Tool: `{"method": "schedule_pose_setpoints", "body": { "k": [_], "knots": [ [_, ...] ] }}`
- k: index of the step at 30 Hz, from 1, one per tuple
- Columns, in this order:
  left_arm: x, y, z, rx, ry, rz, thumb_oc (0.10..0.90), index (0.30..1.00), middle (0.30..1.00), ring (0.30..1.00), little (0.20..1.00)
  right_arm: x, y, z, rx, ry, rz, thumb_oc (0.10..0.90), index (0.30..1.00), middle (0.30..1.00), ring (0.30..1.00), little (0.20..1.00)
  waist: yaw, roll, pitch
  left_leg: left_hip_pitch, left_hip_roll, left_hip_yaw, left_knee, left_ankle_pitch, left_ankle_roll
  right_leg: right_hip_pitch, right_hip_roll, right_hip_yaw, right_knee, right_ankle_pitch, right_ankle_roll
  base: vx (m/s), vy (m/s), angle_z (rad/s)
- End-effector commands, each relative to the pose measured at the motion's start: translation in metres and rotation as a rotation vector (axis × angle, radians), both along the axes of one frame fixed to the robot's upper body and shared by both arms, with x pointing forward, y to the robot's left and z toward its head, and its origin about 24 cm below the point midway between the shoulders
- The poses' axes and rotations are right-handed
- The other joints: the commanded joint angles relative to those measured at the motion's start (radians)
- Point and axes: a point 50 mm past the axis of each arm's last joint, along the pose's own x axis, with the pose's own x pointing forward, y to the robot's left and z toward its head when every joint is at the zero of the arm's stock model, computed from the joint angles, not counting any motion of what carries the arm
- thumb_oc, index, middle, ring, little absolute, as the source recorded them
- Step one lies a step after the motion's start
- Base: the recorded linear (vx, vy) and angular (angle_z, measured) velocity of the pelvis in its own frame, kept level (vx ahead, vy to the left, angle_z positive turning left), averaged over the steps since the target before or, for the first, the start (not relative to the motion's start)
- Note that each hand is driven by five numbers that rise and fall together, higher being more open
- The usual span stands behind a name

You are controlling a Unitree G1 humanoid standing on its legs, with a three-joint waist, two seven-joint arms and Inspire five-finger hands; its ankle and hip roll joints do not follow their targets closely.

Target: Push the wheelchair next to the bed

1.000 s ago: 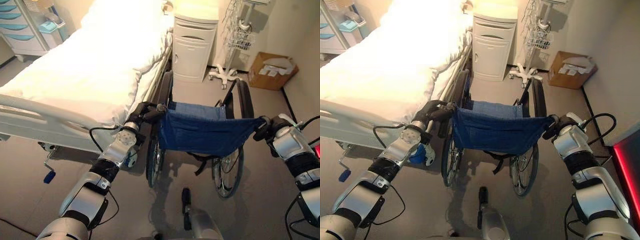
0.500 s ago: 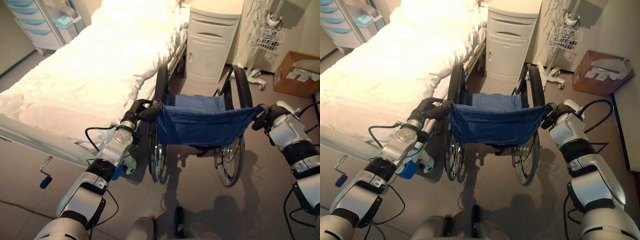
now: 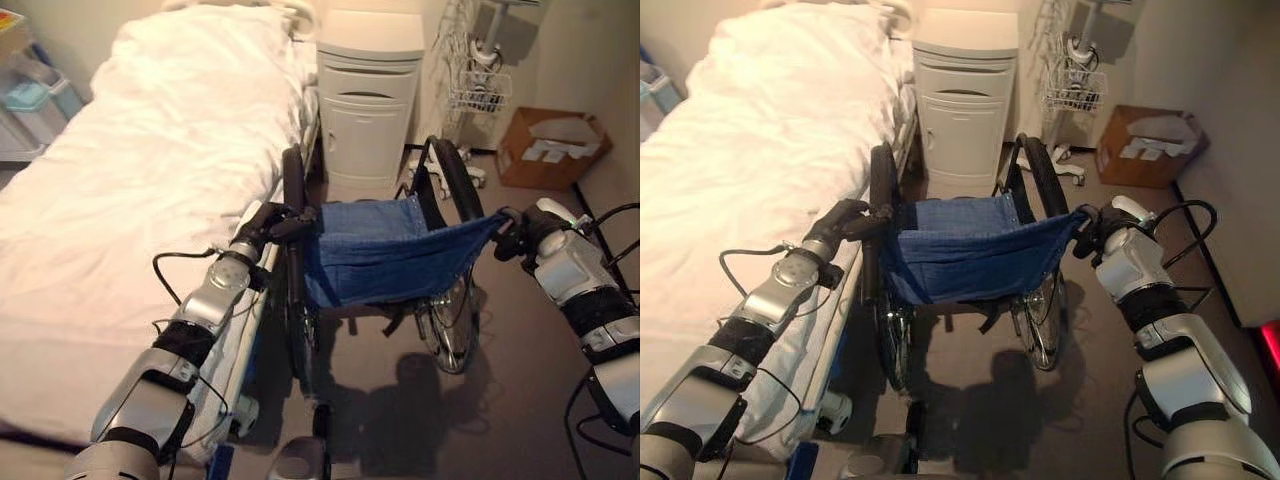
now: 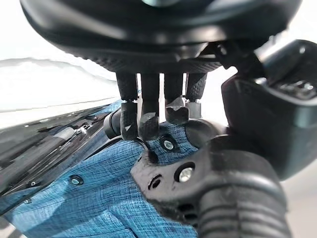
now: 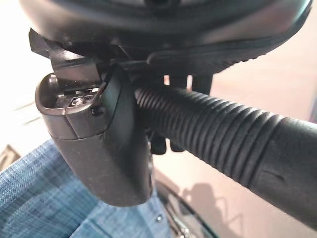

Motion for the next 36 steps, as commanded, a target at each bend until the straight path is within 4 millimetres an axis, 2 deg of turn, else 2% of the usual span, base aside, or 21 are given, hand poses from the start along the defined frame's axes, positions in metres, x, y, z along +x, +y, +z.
{"method": "schedule_pose_setpoints", "body": {
  "k": [1, 5, 7, 9, 10, 12, 13, 14, 16, 18, 19, 20, 21, 24, 25, 27, 28, 31, 32, 33, 36],
  "knots": [
    [-0.001, -0.023, -0.025, 0.024, 0.085, -0.049, 0.400, 0.300, 0.300, 0.300, 0.300, 0.009, 0.085, -0.039, 0.166, 0.053, 0.333, 0.400, 0.300, 0.300, 0.300, 0.300, 0.029, -0.015, 0.018, -0.133, 0.018, -0.029, 0.160, -0.075, -0.077, -0.033, -0.107, 0.000, -0.010, 0.243, 0.076, 0.15, 0.150, -0.02],
    [-0.002, -0.032, -0.030, 0.038, 0.088, -0.059, 0.400, 0.300, 0.300, 0.300, 0.300, 0.009, 0.088, -0.048, 0.179, 0.064, 0.330, 0.400, 0.300, 0.300, 0.300, 0.300, 0.044, -0.029, 0.004, -0.149, 0.004, -0.014, 0.176, -0.096, -0.057, -0.048, -0.125, -0.007, 0.092, 0.330, 0.079, 0.18, 0.124, -0.09],
    [-0.006, -0.033, -0.038, 0.052, 0.100, -0.054, 0.400, 0.300, 0.300, 0.300, 0.300, 0.004, 0.084, -0.057, 0.205, 0.072, 0.326, 0.400, 0.300, 0.300, 0.300, 0.300, 0.042, -0.036, -0.015, -0.135, -0.009, -0.011, 0.173, -0.107, -0.040, -0.068, -0.097, -0.003, 0.162, 0.359, 0.080, 0.35, 0.133, -0.03],
    [-0.010, -0.032, -0.043, 0.050, 0.109, -0.048, 0.400, 0.300, 0.300, 0.300, 0.300, 0.000, 0.081, -0.062, 0.217, 0.080, 0.325, 0.400, 0.300, 0.300, 0.300, 0.300, 0.033, -0.041, -0.022, -0.117, -0.018, -0.018, 0.170, -0.114, -0.034, -0.093, -0.083, 0.002, 0.156, 0.363, 0.079, 0.32, 0.069, 0.05],
    [-0.013, -0.030, -0.048, 0.052, 0.118, -0.044, 0.400, 0.300, 0.300, 0.300, 0.300, -0.002, 0.080, -0.065, 0.215, 0.083, 0.325, 0.400, 0.300, 0.300, 0.300, 0.300, 0.017, -0.040, -0.023, -0.092, -0.020, -0.021, 0.161, -0.115, -0.033, -0.134, -0.058, 0.009, 0.130, 0.342, 0.073, 0.31, 0.040, 0.11],
    [-0.016, -0.026, -0.051, 0.054, 0.114, -0.032, 0.400, 0.300, 0.300, 0.300, 0.300, -0.002, 0.079, -0.059, 0.215, 0.070, 0.329, 0.400, 0.300, 0.300, 0.300, 0.300, -0.023, -0.024, 0.003, -0.020, -0.012, -0.030, 0.134, -0.126, -0.038, -0.293, -0.012, -0.014, 0.093, 0.320, 0.057, 0.31, 0.011, 0.21],
    [-0.016, -0.024, -0.050, 0.055, 0.109, -0.031, 0.400, 0.300, 0.300, 0.300, 0.300, -0.002, 0.079, -0.056, 0.214, 0.066, 0.331, 0.400, 0.300, 0.300, 0.300, 0.300, -0.034, -0.024, 0.014, -0.004, -0.013, -0.031, 0.132, -0.136, -0.039, -0.329, -0.008, -0.022, 0.081, 0.331, 0.055, 0.20, -0.080, 0.14],
    [-0.015, -0.022, -0.045, 0.062, 0.090, -0.033, 0.400, 0.300, 0.300, 0.300, 0.300, 0.000, 0.079, -0.047, 0.211, 0.045, 0.331, 0.400, 0.300, 0.300, 0.300, 0.300, -0.057, -0.032, 0.042, 0.029, -0.023, -0.028, 0.125, -0.160, -0.032, -0.429, -0.004, -0.028, 0.046, 0.384, 0.056, 0.18, -0.101, 0.16],
    [-0.010, -0.023, -0.034, 0.055, 0.067, -0.044, 0.400, 0.300, 0.300, 0.300, 0.300, 0.003, 0.077, -0.034, 0.201, 0.021, 0.313, 0.400, 0.300, 0.300, 0.300, 0.300, -0.101, -0.041, 0.081, 0.084, -0.047, -0.049, 0.128, -0.217, -0.018, -0.492, 0.016, -0.032, -0.044, 0.428, 0.063, 0.30, -0.135, 0.53],
    [-0.007, -0.028, -0.032, 0.059, 0.066, -0.061, 0.400, 0.300, 0.300, 0.300, 0.300, 0.005, 0.074, -0.027, 0.188, 0.021, 0.299, 0.400, 0.300, 0.300, 0.300, 0.300, -0.120, -0.044, 0.085, 0.110, -0.051, -0.052, 0.128, -0.230, -0.018, -0.486, 0.039, -0.038, -0.066, 0.434, 0.053, 0.26, -0.105, 1.02],
    [-0.006, -0.031, -0.031, 0.059, 0.066, -0.065, 0.400, 0.300, 0.300, 0.300, 0.300, 0.005, 0.071, -0.025, 0.190, 0.031, 0.288, 0.400, 0.300, 0.300, 0.300, 0.300, -0.124, -0.050, 0.078, 0.108, -0.051, -0.028, 0.147, -0.241, -0.020, -0.465, 0.040, -0.062, -0.054, 0.419, 0.043, 0.22, -0.126, 1.10],
    [-0.006, -0.033, -0.033, 0.053, 0.071, -0.068, 0.400, 0.300, 0.300, 0.300, 0.300, 0.005, 0.068, -0.027, 0.201, 0.044, 0.274, 0.400, 0.300, 0.300, 0.300, 0.300, -0.121, -0.057, 0.068, 0.103, -0.048, -0.015, 0.180, -0.255, -0.025, -0.442, 0.022, -0.069, -0.050, 0.407, 0.041, 0.29, -0.159, 0.98],
    [-0.008, -0.039, -0.038, 0.052, 0.087, -0.080, 0.400, 0.300, 0.300, 0.300, 0.300, 0.003, 0.063, -0.033, 0.210, 0.072, 0.263, 0.400, 0.300, 0.300, 0.300, 0.300, -0.129, -0.062, 0.049, 0.109, -0.033, -0.028, 0.225, -0.273, -0.040, -0.412, 0.034, -0.053, -0.036, 0.385, 0.027, 0.31, -0.121, 0.82],
    [-0.013, -0.041, -0.050, 0.026, 0.109, -0.056, 0.400, 0.300, 0.300, 0.300, 0.300, -0.002, 0.057, -0.043, 0.190, 0.126, 0.261, 0.400, 0.300, 0.300, 0.300, 0.300, -0.152, -0.065, 0.016, 0.134, 0.087, -0.030, 0.403, -0.135, -0.114, -0.372, 0.019, -0.092, -0.031, 0.353, -0.014, 0.30, -0.025, 0.54],
    [-0.013, -0.039, -0.051, 0.016, 0.116, -0.043, 0.400, 0.300, 0.300, 0.300, 0.300, -0.005, 0.057, -0.049, 0.197, 0.147, 0.256, 0.400, 0.300, 0.300, 0.300, 0.300, -0.148, -0.070, 0.019, 0.102, 0.114, -0.034, 0.459, -0.108, -0.118, -0.336, 0.018, -0.091, -0.034, 0.338, -0.026, 0.30, -0.031, -0.12],
    [-0.011, -0.036, -0.049, 0.017, 0.111, -0.029, 0.400, 0.300, 0.300, 0.300, 0.300, -0.005, 0.060, -0.051, 0.195, 0.160, 0.256, 0.400, 0.300, 0.300, 0.300, 0.300, -0.133, -0.071, 0.037, 0.036, 0.139, -0.025, 0.438, -0.067, -0.128, -0.283, 0.030, -0.073, -0.044, 0.314, -0.029, 0.26, 0.036, -0.23],
    [-0.011, -0.034, -0.049, 0.012, 0.103, -0.019, 0.400, 0.300, 0.300, 0.300, 0.300, -0.004, 0.063, -0.053, 0.200, 0.160, 0.253, 0.400, 0.300, 0.300, 0.300, 0.300, -0.108, -0.059, 0.058, -0.017, 0.145, -0.026, 0.362, -0.021, -0.142, -0.223, 0.048, -0.052, -0.062, 0.293, -0.028, 0.25, 0.148, -0.07],
    [-0.012, -0.033, -0.048, 0.005, 0.091, -0.015, 0.400, 0.300, 0.300, 0.300, 0.300, -0.001, 0.066, -0.052, 0.186, 0.160, 0.255, 0.400, 0.300, 0.300, 0.300, 0.300, -0.063, -0.031, 0.088, -0.077, 0.121, -0.052, 0.214, 0.026, -0.159, -0.151, 0.064, -0.019, -0.092, 0.270, -0.022, 0.28, 0.250, -0.45],
    [-0.013, -0.031, -0.047, 0.001, 0.083, -0.010, 0.400, 0.300, 0.300, 0.300, 0.300, 0.001, 0.070, -0.052, 0.185, 0.160, 0.257, 0.400, 0.300, 0.300, 0.300, 0.300, -0.029, -0.014, 0.100, -0.112, 0.089, -0.088, 0.112, 0.061, -0.164, -0.111, 0.070, 0.013, -0.111, 0.258, -0.020, 0.29, 0.328, -0.75],
    [-0.012, -0.028, -0.045, -0.004, 0.079, -0.004, 0.400, 0.300, 0.300, 0.300, 0.300, 0.003, 0.070, -0.047, 0.184, 0.153, 0.260, 0.400, 0.300, 0.300, 0.300, 0.300, -0.013, -0.010, 0.102, -0.125, 0.070, -0.107, 0.079, 0.059, -0.162, -0.096, 0.065, 0.028, -0.118, 0.251, -0.017, 0.25, 0.302, -0.99],
    [-0.010, -0.019, -0.043, -0.008, 0.101, 0.012, 0.400, 0.300, 0.300, 0.300, 0.300, 0.003, 0.068, -0.049, 0.204, 0.167, 0.264, 0.400, 0.300, 0.300, 0.300, 0.300, -0.008, -0.008, 0.082, -0.105, 0.054, -0.091, 0.087, 0.003, -0.137, -0.096, 0.023, 0.015, -0.100, 0.233, 0.008, 0.23, 0.292, -1.19]
  ]
}}
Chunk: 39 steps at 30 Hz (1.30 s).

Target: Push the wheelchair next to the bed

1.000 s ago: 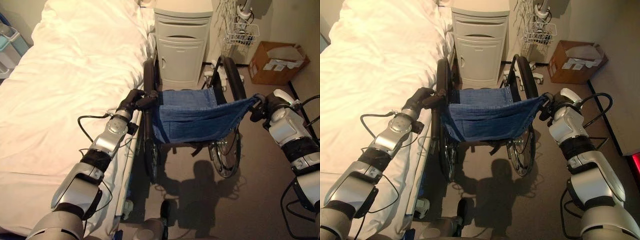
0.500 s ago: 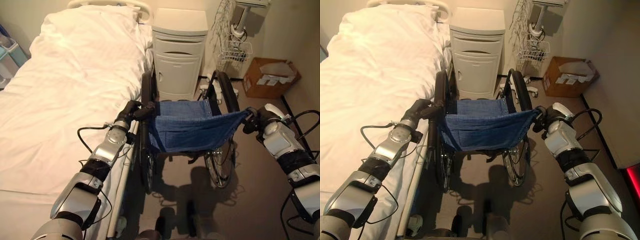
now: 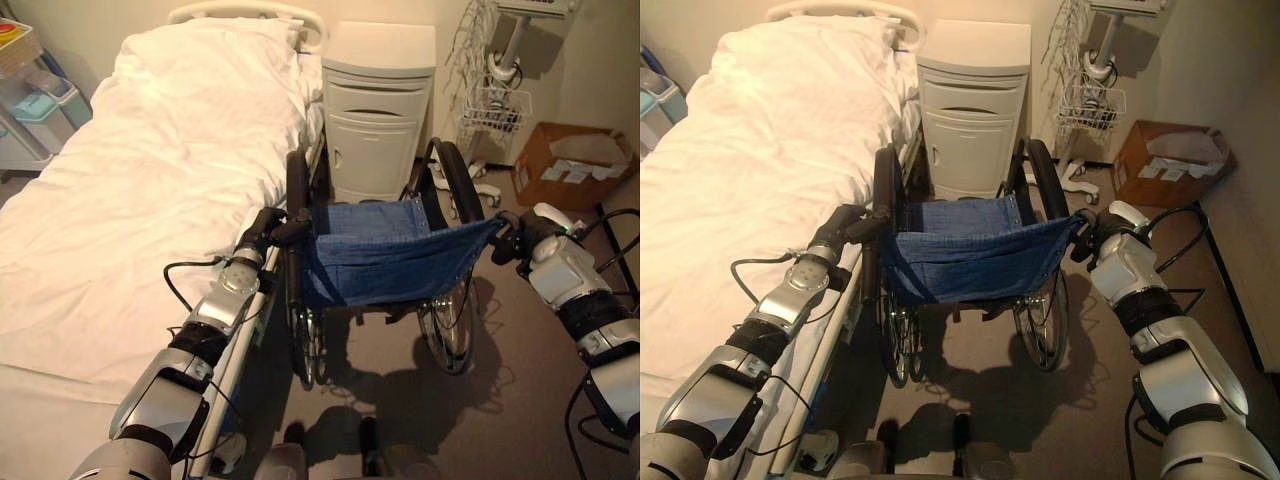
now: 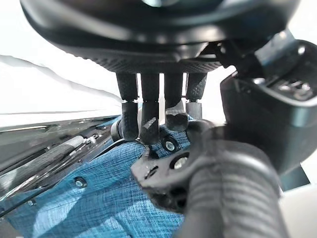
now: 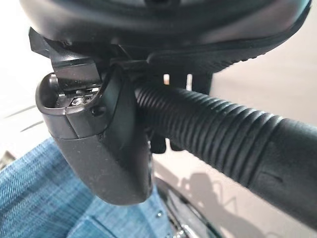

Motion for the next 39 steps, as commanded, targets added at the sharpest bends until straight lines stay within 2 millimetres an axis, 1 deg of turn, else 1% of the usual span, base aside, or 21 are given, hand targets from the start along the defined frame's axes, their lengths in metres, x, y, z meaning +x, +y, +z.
{"method": "schedule_pose_setpoints", "body": {
  "k": [1, 2, 3, 6, 7, 9, 10, 11, 12, 13, 15, 17, 21, 22, 24, 27, 28, 30, 32, 36, 39],
  "knots": [
    [-0.003, 0.000, -0.017, 0.058, 0.098, -0.034, 0.400, 0.300, 0.300, 0.300, 0.300, 0.001, 0.074, -0.055, 0.210, 0.143, 0.297, 0.400, 0.300, 0.300, 0.300, 0.300, -0.009, -0.088, 0.024, -0.043, -0.088, 0.021, 0.035, 0.128, 0.072, 0.144, -0.137, -0.002, -0.104, 0.077, 0.100, 0.18, 0.205, -0.93],
    [-0.004, 0.001, -0.018, 0.061, 0.102, -0.034, 0.400, 0.300, 0.300, 0.300, 0.300, 0.000, 0.073, -0.056, 0.212, 0.146, 0.296, 0.400, 0.300, 0.300, 0.300, 0.300, -0.008, -0.088, 0.019, -0.030, -0.092, 0.018, 0.027, 0.123, 0.076, 0.142, -0.143, -0.004, -0.105, 0.079, 0.105, 0.21, 0.283, -0.94],
    [-0.003, 0.006, -0.015, 0.072, 0.103, -0.029, 0.400, 0.300, 0.300, 0.300, 0.300, -0.001, 0.072, -0.059, 0.226, 0.134, 0.298, 0.400, 0.300, 0.300, 0.300, 0.300, -0.009, -0.087, 0.008, -0.005, -0.106, 0.011, 0.011, 0.107, 0.090, 0.124, -0.159, -0.004, -0.101, 0.086, 0.119, 0.10, 0.219, -0.60],
    [0.000, 0.007, -0.008, 0.080, 0.085, -0.015, 0.400, 0.300, 0.300, 0.300, 0.300, 0.002, 0.077, -0.053, 0.244, 0.086, 0.310, 0.400, 0.300, 0.300, 0.300, 0.300, -0.007, -0.087, 0.006, -0.007, -0.120, 0.015, 0.015, 0.088, 0.109, 0.082, -0.180, -0.006, -0.081, 0.089, 0.129, -0.01, 0.180, -0.26],
    [0.001, 0.007, -0.007, 0.080, 0.082, -0.012, 0.400, 0.300, 0.300, 0.300, 0.300, 0.003, 0.079, -0.052, 0.243, 0.079, 0.314, 0.400, 0.300, 0.300, 0.300, 0.300, -0.005, -0.086, 0.008, -0.008, -0.121, 0.018, 0.016, 0.086, 0.111, 0.073, -0.185, -0.014, -0.075, 0.091, 0.132, -0.07, 0.193, -0.40],
    [0.002, 0.009, -0.005, 0.064, 0.084, 0.006, 0.400, 0.300, 0.300, 0.300, 0.300, 0.008, 0.087, -0.045, 0.239, 0.031, 0.355, 0.400, 0.300, 0.300, 0.300, 0.300, 0.011, -0.087, 0.014, -0.010, -0.122, 0.043, 0.014, 0.082, 0.118, 0.051, -0.201, -0.061, -0.063, 0.099, 0.142, -0.04, 0.117, -0.51],
    [0.002, 0.009, -0.005, 0.064, 0.085, 0.008, 0.400, 0.300, 0.300, 0.300, 0.300, 0.008, 0.088, -0.044, 0.238, 0.030, 0.357, 0.400, 0.300, 0.300, 0.300, 0.300, 0.012, -0.087, 0.014, -0.009, -0.122, 0.045, 0.014, 0.081, 0.118, 0.050, -0.202, -0.065, -0.064, 0.100, 0.143, -0.02, 0.044, -0.50],
    [0.000, 0.011, -0.008, 0.052, 0.091, 0.025, 0.533, 0.500, 0.500, 0.500, 0.500, 0.010, 0.093, -0.041, 0.238, 0.013, 0.374, 0.533, 0.500, 0.500, 0.500, 0.500, 0.026, -0.090, 0.013, -0.005, -0.119, 0.062, 0.009, 0.078, 0.120, 0.046, -0.209, -0.101, -0.068, 0.107, 0.149, -0.02, 0.023, -0.45],
    [-0.002, 0.013, -0.011, 0.033, 0.109, 0.034, 0.800, 0.900, 0.900, 0.900, 0.900, 0.010, 0.096, -0.040, 0.243, 0.005, 0.381, 0.800, 0.900, 0.900, 0.900, 0.900, 0.040, -0.092, 0.010, -0.001, -0.114, 0.079, 0.005, 0.074, 0.120, 0.044, -0.217, -0.132, -0.077, 0.116, 0.154, -0.03, 0.009, -0.51],
    [-0.005, 0.014, -0.014, 0.020, 0.115, 0.036, 0.800, 0.900, 0.900, 0.900, 0.900, 0.011, 0.099, -0.039, 0.246, 0.000, 0.384, 0.800, 0.900, 0.900, 0.900, 0.900, 0.050, -0.095, 0.008, 0.001, -0.110, 0.093, 0.002, 0.071, 0.119, 0.042, -0.226, -0.155, -0.084, 0.125, 0.158, -0.02, -0.012, -0.47],
    [-0.007, 0.014, -0.017, 0.015, 0.118, 0.036, 0.800, 0.900, 0.900, 0.900, 0.900, 0.011, 0.100, -0.038, 0.246, -0.012, 0.388, 0.800, 0.900, 0.900, 0.900, 0.900, 0.056, -0.095, 0.006, 0.004, -0.107, 0.102, 0.001, 0.068, 0.121, 0.040, -0.232, -0.162, -0.088, 0.132, 0.160, -0.01, -0.018, -0.69],
    [-0.009, 0.018, -0.018, 0.013, 0.114, 0.039, 0.800, 0.900, 0.900, 0.900, 0.900, 0.012, 0.099, -0.035, 0.244, -0.029, 0.389, 0.800, 0.900, 0.900, 0.900, 0.900, 0.060, -0.095, 0.001, 0.008, -0.106, 0.101, -0.003, 0.065, 0.124, 0.038, -0.234, -0.154, -0.095, 0.138, 0.161, 0.00, -0.010, -0.22],
    [-0.018, 0.029, -0.026, -0.017, 0.161, 0.048, 0.800, 0.900, 0.900, 0.900, 0.900, 0.011, 0.092, -0.029, 0.252, -0.053, 0.378, 0.800, 0.900, 0.900, 0.900, 0.900, 0.070, -0.096, -0.010, 0.009, -0.105, 0.098, -0.001, 0.061, 0.129, 0.043, -0.234, -0.152, -0.104, 0.141, 0.162, 0.01, -0.024, 0.04],
    [-0.022, 0.034, -0.031, -0.028, 0.204, 0.044, 0.800, 0.900, 0.900, 0.900, 0.900, 0.011, 0.088, -0.024, 0.252, -0.070, 0.372, 0.800, 0.900, 0.900, 0.900, 0.900, 0.073, -0.096, -0.014, 0.012, -0.103, 0.095, 0.001, 0.059, 0.129, 0.046, -0.235, -0.154, -0.104, 0.140, 0.162, 0.02, -0.041, 0.05],
    [-0.024, 0.037, -0.032, -0.040, 0.212, 0.044, 0.800, 0.900, 0.900, 0.900, 0.900, 0.011, 0.086, -0.021, 0.251, -0.079, 0.368, 0.800, 0.900, 0.900, 0.900, 0.900, 0.074, -0.096, -0.016, 0.014, -0.101, 0.094, -0.001, 0.059, 0.129, 0.047, -0.234, -0.153, -0.104, 0.140, 0.162, 0.02, -0.039, 0.05],
    [-0.032, 0.051, -0.033, -0.096, 0.231, 0.057, 0.800, 0.900, 0.900, 0.900, 0.900, 0.009, 0.072, -0.008, 0.278, -0.110, 0.335, 0.800, 0.900, 0.900, 0.900, 0.900, 0.077, -0.097, -0.022, 0.026, -0.098, 0.088, -0.003, 0.056, 0.130, 0.055, -0.228, -0.152, -0.113, 0.138, 0.162, 0.03, -0.101, 0.04],
    [-0.034, 0.056, -0.032, -0.124, 0.231, 0.066, 0.800, 0.900, 0.900, 0.900, 0.900, 0.009, 0.067, 0.000, 0.279, -0.141, 0.328, 0.800, 0.900, 0.900, 0.900, 0.900, 0.078, -0.097, -0.024, 0.032, -0.096, 0.087, -0.004, 0.055, 0.128, 0.059, -0.226, -0.154, -0.119, 0.138, 0.163, 0.03, -0.062, 0.08],
    [-0.037, 0.061, -0.032, -0.156, 0.231, 0.072, 0.800, 0.900, 0.900, 0.900, 0.900, 0.009, 0.061, 0.009, 0.288, -0.170, 0.322, 0.800, 0.900, 0.900, 0.900, 0.900, 0.078, -0.097, -0.029, 0.040, -0.094, 0.087, -0.007, 0.053, 0.127, 0.063, -0.224, -0.156, -0.123, 0.137, 0.162, 0.04, -0.059, 0.14],
    [-0.042, 0.072, -0.031, -0.200, 0.225, 0.091, 0.800, 0.900, 0.900, 0.900, 0.900, 0.008, 0.049, 0.024, 0.291, -0.227, 0.298, 0.800, 0.900, 0.900, 0.900, 0.900, 0.080, -0.095, -0.040, 0.054, -0.091, 0.085, -0.009, 0.049, 0.125, 0.072, -0.220, -0.157, -0.124, 0.129, 0.158, 0.06, -0.074, 0.07],
    [-0.047, 0.085, -0.029, -0.203, 0.214, 0.108, 0.800, 0.900, 0.900, 0.900, 0.900, 0.006, 0.035, 0.040, 0.323, -0.295, 0.264, 0.800, 0.900, 0.900, 0.900, 0.900, 0.078, -0.095, -0.051, 0.064, -0.086, 0.083, -0.009, 0.046, 0.121, 0.081, -0.217, -0.162, -0.121, 0.118, 0.152, 0.04, -0.054, 0.01],
    [-0.049, 0.102, -0.021, -0.268, 0.183, 0.130, 0.800, 0.900, 0.900, 0.900, 0.900, 0.000, 0.013, 0.059, 0.360, -0.365, 0.215, 0.800, 0.900, 0.900, 0.900, 0.900, 0.076, -0.095, -0.066, 0.081, -0.080, 0.082, -0.011, 0.041, 0.114, 0.095, -0.211, -0.169, -0.121, 0.106, 0.145, 0.06, -0.050, 0.02]
  ]
}}
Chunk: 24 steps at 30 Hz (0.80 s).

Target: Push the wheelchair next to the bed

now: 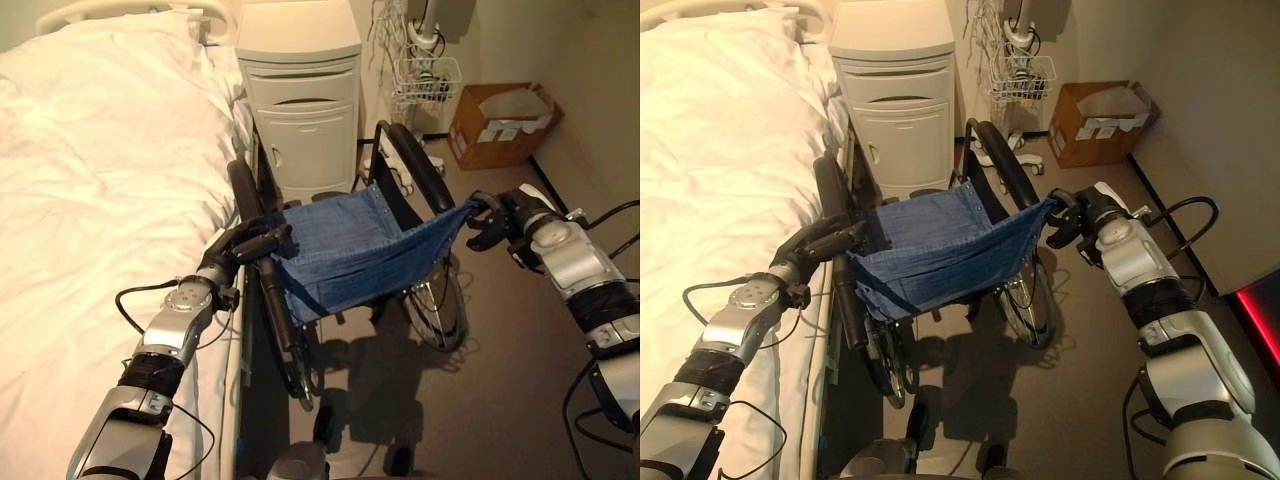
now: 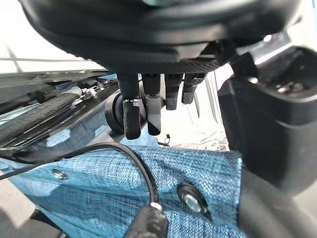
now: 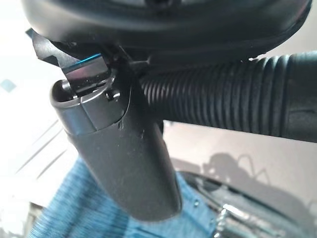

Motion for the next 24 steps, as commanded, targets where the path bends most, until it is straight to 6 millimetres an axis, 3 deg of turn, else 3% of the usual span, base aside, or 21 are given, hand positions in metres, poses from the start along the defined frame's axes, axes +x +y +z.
{"method": "schedule_pose_setpoints", "body": {
  "k": [1, 5, 10, 16, 21, 24],
  "knots": [
    [-0.010, 0.032, -0.001, -0.028, 0.020, 0.075, 0.800, 0.900, 0.900, 0.900, 0.900, -0.001, -0.011, 0.065, 0.035, -0.259, 0.022, 0.800, 0.900, 0.900, 0.900, 0.900, 0.043, -0.029, -0.008, 0.020, 0.004, 0.032, 0.075, -0.094, -0.015, -0.045, -0.055, 0.023, 0.114, 0.050, -0.002, 0.07, -0.046, -0.01],
    [-0.012, 0.048, 0.010, -0.060, -0.067, 0.144, 0.800, 0.900, 0.900, 0.900, 0.900, -0.006, -0.022, 0.080, 0.133, -0.328, 0.002, 0.800, 0.900, 0.900, 0.900, 0.900, 0.039, -0.034, -0.026, 0.042, 0.011, 0.028, 0.069, -0.098, -0.023, -0.033, -0.047, 0.018, 0.111, 0.040, -0.012, 0.07, -0.040, 0.01],
    [-0.015, 0.057, 0.016, -0.113, -0.169, 0.234, 0.800, 0.900, 0.900, 0.900, 0.900, -0.010, -0.026, 0.078, 0.300, -0.406, 0.002, 0.800, 0.900, 0.900, 0.900, 0.900, 0.035, -0.039, -0.042, 0.059, 0.019, 0.023, 0.062, -0.104, -0.028, -0.024, -0.038, 0.011, 0.111, 0.028, -0.022, 0.05, -0.054, 0.02],
    [-0.024, 0.060, 0.002, -0.074, -0.185, 0.275, 0.800, 0.900, 0.900, 0.900, 0.900, -0.020, -0.045, 0.084, 0.353, -0.499, -0.062, 0.800, 0.900, 0.900, 0.900, 0.900, 0.032, -0.052, -0.054, 0.079, 0.023, 0.014, 0.053, -0.114, -0.030, -0.015, -0.028, 0.005, 0.108, 0.020, -0.029, 0.03, -0.058, 0.03],
    [-0.036, 0.065, -0.003, -0.141, -0.260, 0.346, 0.800, 0.900, 0.900, 0.900, 0.900, -0.032, -0.063, 0.088, 0.357, -0.537, -0.096, 0.800, 0.900, 0.900, 0.900, 0.900, 0.026, -0.060, -0.061, 0.096, 0.027, 0.017, 0.042, -0.121, -0.029, -0.015, -0.020, 0.005, 0.108, 0.016, -0.033, 0.02, -0.038, 0.09],
    [-0.049, 0.065, -0.020, -0.221, -0.267, 0.411, 0.800, 0.900, 0.900, 0.900, 0.900, -0.040, -0.077, 0.084, 0.397, -0.560, -0.129, 0.800, 0.900, 0.900, 0.900, 0.900, 0.024, -0.069, -0.062, 0.105, 0.032, 0.021, 0.037, -0.125, -0.030, -0.013, -0.015, 0.005, 0.107, 0.014, -0.038, 0.01, -0.051, 0.05]
  ]
}}
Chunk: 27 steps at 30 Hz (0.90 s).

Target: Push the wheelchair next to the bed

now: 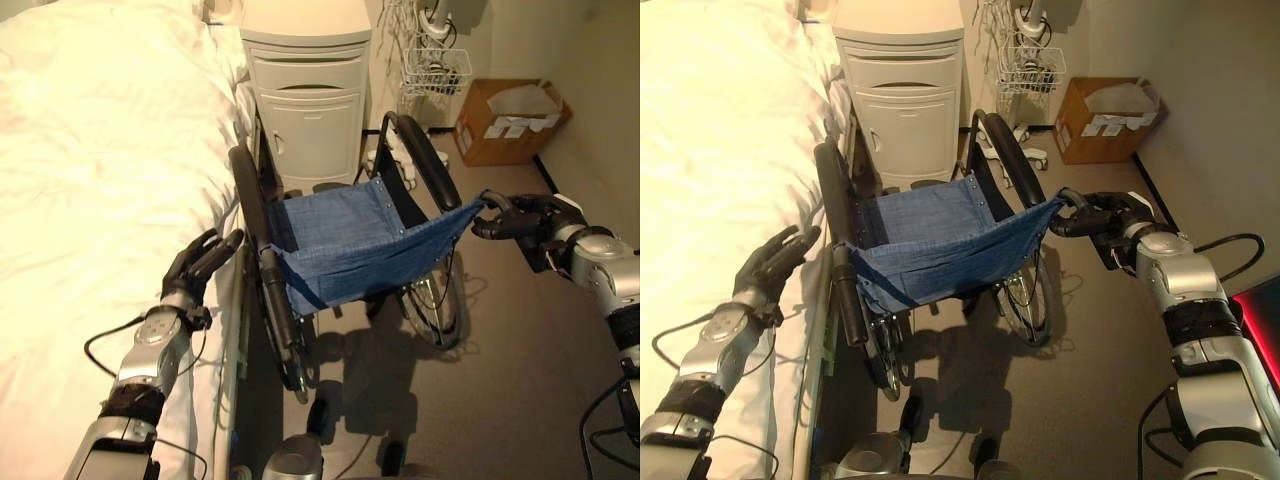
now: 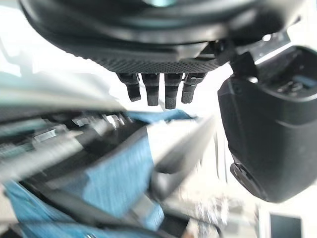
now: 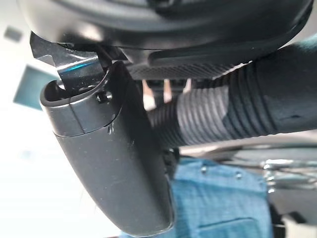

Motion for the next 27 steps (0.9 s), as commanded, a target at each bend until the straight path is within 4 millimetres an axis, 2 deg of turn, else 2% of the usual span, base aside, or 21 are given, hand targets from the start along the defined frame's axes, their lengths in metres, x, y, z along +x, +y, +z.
{"method": "schedule_pose_setpoints", "body": {
  "k": [1, 2, 10, 14, 18, 23, 27],
  "knots": [
    [-0.008, 0.009, 0.011, -0.007, -0.164, 0.075, 0.800, 0.900, 0.900, 0.900, 0.900, -0.019, -0.038, 0.082, -0.085, -0.352, -0.138, 0.800, 0.900, 0.900, 0.900, 0.900, 0.022, -0.042, -0.120, 0.074, 0.040, 0.054, 0.044, -0.126, -0.030, -0.057, -0.013, 0.011, 0.108, 0.029, -0.040, 0.00, -0.043, 0.05],
    [-0.008, 0.009, 0.011, -0.007, -0.163, 0.073, 0.800, 0.900, 0.900, 0.900, 0.900, -0.020, -0.039, 0.082, -0.085, -0.351, -0.139, 0.800, 0.900, 0.900, 0.900, 0.900, 0.023, -0.042, -0.121, 0.075, 0.040, 0.053, 0.044, -0.126, -0.030, -0.057, -0.012, 0.011, 0.108, 0.028, -0.040, 0.00, -0.042, 0.03],
    [-0.040, 0.006, -0.036, -0.146, -0.048, 0.151, 0.800, 0.900, 0.900, 0.900, 0.900, -0.043, -0.069, 0.079, -0.034, -0.357, -0.232, 0.800, 0.900, 0.900, 0.900, 0.900, 0.009, -0.053, -0.119, 0.091, 0.044, 0.064, 0.034, -0.134, -0.029, -0.056, -0.003, 0.013, 0.107, 0.027, -0.045, 0.00, -0.012, 0.01],
    [-0.054, -0.009, -0.058, -0.218, -0.002, 0.138, 0.800, 0.900, 0.900, 0.900, 0.900, -0.050, -0.074, 0.060, 0.069, -0.348, -0.233, 0.800, 0.900, 0.900, 0.900, 0.900, 0.000, -0.054, -0.112, 0.094, 0.044, 0.068, 0.029, -0.136, -0.025, -0.061, 0.001, 0.021, 0.106, 0.030, -0.045, -0.02, -0.012, 0.05],
    [-0.063, -0.027, -0.072, -0.287, 0.011, 0.082, 0.800, 0.900, 0.900, 0.900, 0.900, -0.065, -0.078, 0.016, 0.219, -0.290, -0.214, 0.800, 0.900, 0.900, 0.900, 0.900, -0.012, -0.056, -0.104, 0.094, 0.045, 0.078, 0.023, -0.140, -0.021, -0.070, 0.005, 0.025, 0.106, 0.034, -0.042, -0.04, -0.028, 0.03],
    [-0.071, -0.051, -0.084, -0.363, 0.024, -0.014, 0.800, 0.900, 0.900, 0.900, 0.900, -0.085, -0.072, -0.060, 0.482, -0.213, -0.233, 0.800, 0.900, 0.900, 0.900, 0.900, -0.014, -0.055, -0.093, 0.095, 0.047, 0.090, 0.023, -0.146, -0.016, -0.078, 0.005, 0.027, 0.107, 0.040, -0.041, -0.04, -0.026, -0.03],
    [-0.078, -0.059, -0.096, -0.382, 0.068, -0.042, 0.800, 0.900, 0.900, 0.900, 0.900, -0.102, -0.061, -0.113, 0.911, -0.268, -0.292, 0.800, 0.900, 0.900, 0.900, 0.900, -0.014, -0.046, -0.091, 0.094, 0.049, 0.099, 0.026, -0.150, -0.012, -0.082, 0.006, 0.022, 0.113, 0.039, -0.041, 0.00, 0.000, 0.00]
  ]
}}
